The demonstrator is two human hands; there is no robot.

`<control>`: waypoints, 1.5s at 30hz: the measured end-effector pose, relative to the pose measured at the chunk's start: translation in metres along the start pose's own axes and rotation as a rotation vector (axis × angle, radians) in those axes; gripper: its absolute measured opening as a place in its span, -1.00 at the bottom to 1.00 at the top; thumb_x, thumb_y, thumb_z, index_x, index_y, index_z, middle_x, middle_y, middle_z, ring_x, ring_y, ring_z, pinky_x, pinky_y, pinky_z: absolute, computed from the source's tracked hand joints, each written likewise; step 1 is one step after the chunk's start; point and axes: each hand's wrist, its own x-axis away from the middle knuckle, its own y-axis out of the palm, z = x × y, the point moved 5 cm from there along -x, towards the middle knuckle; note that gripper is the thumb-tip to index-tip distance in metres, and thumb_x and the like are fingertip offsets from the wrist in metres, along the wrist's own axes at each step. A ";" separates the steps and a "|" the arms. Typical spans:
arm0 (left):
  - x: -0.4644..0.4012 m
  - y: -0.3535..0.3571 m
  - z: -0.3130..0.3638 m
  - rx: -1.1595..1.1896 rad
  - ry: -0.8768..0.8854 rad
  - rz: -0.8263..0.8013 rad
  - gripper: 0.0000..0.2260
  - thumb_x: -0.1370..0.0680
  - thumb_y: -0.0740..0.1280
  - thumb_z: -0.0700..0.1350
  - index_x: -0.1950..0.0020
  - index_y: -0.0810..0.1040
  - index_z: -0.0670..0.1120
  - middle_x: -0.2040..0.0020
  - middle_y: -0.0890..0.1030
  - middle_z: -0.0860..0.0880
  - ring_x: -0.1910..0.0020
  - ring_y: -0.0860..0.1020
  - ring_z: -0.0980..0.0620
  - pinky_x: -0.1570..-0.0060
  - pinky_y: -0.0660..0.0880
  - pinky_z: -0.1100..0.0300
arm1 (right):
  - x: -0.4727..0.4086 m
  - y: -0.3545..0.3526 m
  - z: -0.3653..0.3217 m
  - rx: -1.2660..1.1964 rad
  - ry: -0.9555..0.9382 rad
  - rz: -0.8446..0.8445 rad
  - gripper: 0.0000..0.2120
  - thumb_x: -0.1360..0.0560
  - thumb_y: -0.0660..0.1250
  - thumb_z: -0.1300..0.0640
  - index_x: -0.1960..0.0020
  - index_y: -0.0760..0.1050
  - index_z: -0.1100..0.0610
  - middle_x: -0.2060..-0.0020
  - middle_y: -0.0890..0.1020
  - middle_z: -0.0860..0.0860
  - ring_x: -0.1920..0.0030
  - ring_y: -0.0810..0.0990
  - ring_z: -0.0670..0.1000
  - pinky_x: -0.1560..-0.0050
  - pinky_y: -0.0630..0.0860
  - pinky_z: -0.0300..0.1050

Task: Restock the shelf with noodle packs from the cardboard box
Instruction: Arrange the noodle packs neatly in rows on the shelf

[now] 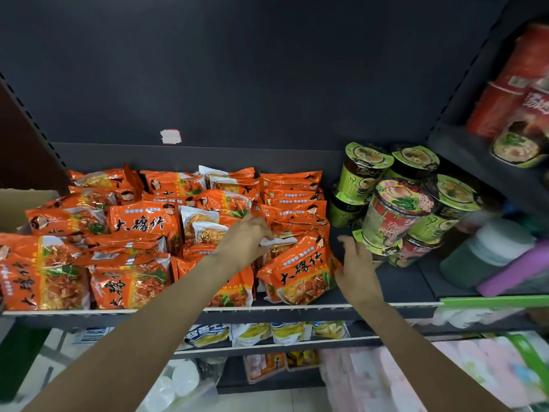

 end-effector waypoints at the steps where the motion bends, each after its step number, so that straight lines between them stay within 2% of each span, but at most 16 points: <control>1: 0.000 0.001 0.000 -0.011 -0.002 0.008 -0.71 -0.52 0.37 -0.08 -0.24 0.54 -0.04 -0.23 0.49 0.00 -0.26 0.33 -0.01 -0.27 0.32 0.11 | 0.001 -0.006 -0.011 -0.050 -0.114 0.042 -0.42 -0.49 0.27 0.32 -0.43 0.20 0.00 -0.25 0.35 0.06 -0.24 0.34 0.06 -0.08 0.48 0.00; 4: 0.000 0.003 0.005 -0.068 -0.023 0.041 -0.71 -0.52 0.35 0.00 -0.23 0.52 -0.01 -0.24 0.47 0.01 -0.29 0.31 -0.01 -0.27 0.27 0.11 | 0.001 -0.001 -0.032 0.054 -0.294 -0.076 -0.38 -0.52 0.30 0.20 -0.47 0.14 -0.15 -0.27 0.28 -0.04 -0.18 0.39 -0.04 0.05 0.55 -0.11; 7: -0.004 0.005 0.011 -0.110 -0.027 0.050 -0.70 -0.50 0.37 0.03 -0.19 0.45 0.00 -0.23 0.47 0.00 -0.27 0.33 -0.02 -0.25 0.24 0.11 | -0.002 0.012 -0.022 0.192 -0.209 -0.233 -0.47 -0.55 0.29 0.09 -0.46 0.20 -0.08 -0.27 0.30 0.02 -0.29 0.33 0.01 -0.19 0.47 -0.12; 10: -0.012 0.009 0.019 -0.083 -0.029 -0.008 -0.59 -0.48 0.39 0.03 -0.21 0.31 -0.05 -0.15 0.52 -0.07 -0.18 0.41 -0.08 -0.23 0.28 0.08 | -0.001 0.008 -0.012 0.223 -0.177 -0.191 -0.55 -0.53 0.31 0.10 -0.38 0.31 -0.02 -0.22 0.32 0.02 -0.27 0.33 0.01 -0.18 0.47 -0.11; 13: -0.021 0.013 0.027 -0.148 -0.033 -0.075 -0.43 -0.49 0.39 0.02 -0.38 0.19 -0.11 -0.11 0.55 -0.13 -0.13 0.48 -0.13 -0.21 0.32 0.07 | 0.001 0.001 -0.011 0.273 -0.210 -0.120 -0.62 -0.51 0.34 0.12 -0.30 0.36 0.01 -0.21 0.35 0.00 -0.24 0.33 0.02 -0.13 0.46 -0.13; 15: -0.027 0.014 0.030 -0.194 -0.038 -0.096 -0.47 -0.52 0.36 -0.05 -0.41 0.24 -0.14 -0.12 0.56 -0.15 -0.14 0.50 -0.14 -0.17 0.37 0.07 | 0.001 -0.001 -0.013 0.302 -0.218 -0.120 -0.65 -0.51 0.33 0.12 -0.26 0.35 0.01 -0.17 0.41 -0.03 -0.21 0.36 0.02 -0.11 0.39 -0.10; 18: -0.032 0.015 0.036 -0.136 -0.012 -0.071 -0.72 -0.54 0.32 -0.14 -0.23 0.46 -0.15 -0.13 0.55 -0.13 -0.12 0.51 -0.12 0.00 0.45 0.08 | -0.001 -0.003 -0.014 0.272 -0.214 -0.110 -0.73 -0.50 0.34 0.14 -0.16 0.37 0.05 -0.06 0.46 -0.03 -0.12 0.40 0.03 0.01 0.37 -0.13; 23: -0.027 0.012 0.029 0.222 -0.094 0.156 -0.80 -0.52 0.34 -0.16 -0.14 0.57 -0.09 -0.10 0.58 -0.06 -0.07 0.54 -0.07 0.05 0.48 0.12 | 0.001 -0.010 -0.008 0.135 -0.195 -0.044 -0.81 -0.49 0.36 0.15 0.00 0.36 0.07 0.13 0.35 -0.10 0.00 0.34 -0.03 0.22 0.27 -0.20; 26: -0.018 0.015 0.018 0.404 -0.155 0.249 -0.93 -0.51 0.37 -0.14 0.04 0.55 -0.11 0.06 0.57 -0.06 0.12 0.51 -0.04 0.21 0.39 0.16 | 0.002 -0.010 -0.004 0.082 -0.199 -0.020 -0.80 -0.47 0.39 0.16 0.02 0.37 0.08 0.13 0.36 -0.11 0.00 0.36 -0.02 0.22 0.29 -0.20; 29: -0.014 0.015 0.014 0.479 -0.186 0.306 -0.87 -0.52 0.36 -0.14 0.17 0.43 -0.06 0.22 0.49 0.00 0.29 0.42 0.03 0.37 0.28 0.23 | 0.002 -0.009 -0.003 0.033 -0.201 -0.012 -0.81 -0.46 0.39 0.17 0.04 0.38 0.11 0.12 0.39 -0.08 0.01 0.36 -0.01 0.19 0.33 -0.18; 33: -0.018 0.020 0.019 0.446 -0.200 0.178 -0.85 -0.52 0.37 -0.14 0.17 0.40 -0.07 0.29 0.45 0.07 0.31 0.44 0.05 0.41 0.25 0.30 | 0.000 -0.006 -0.005 0.012 -0.182 -0.006 -0.82 -0.47 0.38 0.19 0.03 0.38 0.13 0.10 0.41 -0.04 0.00 0.36 0.01 0.12 0.36 -0.17; 36: -0.025 0.019 0.017 0.280 -0.224 -0.104 -0.83 -0.48 0.39 -0.14 0.05 0.41 -0.14 0.15 0.52 -0.05 0.13 0.53 -0.07 0.24 0.42 0.16 | -0.002 0.004 -0.009 0.100 -0.162 -0.059 -0.77 -0.49 0.36 0.19 -0.08 0.36 0.12 0.04 0.42 -0.01 -0.07 0.39 0.05 0.08 0.37 -0.17; 39: -0.027 0.014 0.017 0.191 -0.212 -0.306 -0.48 -0.46 0.42 -0.07 -0.31 0.27 -0.17 -0.06 0.53 -0.13 -0.04 0.52 -0.12 -0.01 0.49 0.04 | -0.006 0.003 -0.010 0.180 -0.118 -0.062 -0.51 -0.47 0.39 0.14 -0.30 0.24 0.07 -0.11 0.40 0.03 -0.17 0.38 0.06 -0.04 0.46 -0.11; 40: -0.028 0.013 0.018 0.202 -0.203 -0.299 -0.39 -0.47 0.41 -0.03 -0.40 0.20 -0.15 -0.11 0.53 -0.14 -0.08 0.52 -0.14 -0.07 0.49 0.01 | -0.008 0.002 -0.010 0.195 -0.110 -0.065 -0.40 -0.45 0.41 0.12 -0.38 0.18 0.05 -0.15 0.36 0.04 -0.19 0.38 0.06 -0.06 0.49 -0.09; 42: -0.028 0.009 0.023 0.212 -0.176 -0.236 -0.41 -0.53 0.35 -0.05 -0.47 0.17 -0.12 -0.10 0.56 -0.15 -0.08 0.54 -0.14 -0.07 0.49 0.04 | -0.010 -0.001 -0.008 0.194 -0.085 -0.096 -0.26 -0.45 0.41 0.12 -0.48 0.06 0.03 -0.20 0.31 0.04 -0.21 0.38 0.05 -0.08 0.50 -0.07; 45: -0.026 0.013 0.026 0.362 -0.170 -0.164 -0.55 -0.57 0.28 -0.18 -0.43 0.26 -0.15 -0.06 0.57 -0.15 0.03 0.55 -0.07 0.07 0.47 0.16 | -0.011 -0.004 -0.006 0.232 -0.105 -0.116 -0.39 -0.46 0.40 0.13 -0.41 0.19 0.04 -0.17 0.44 0.01 -0.20 0.40 0.05 -0.12 0.46 -0.04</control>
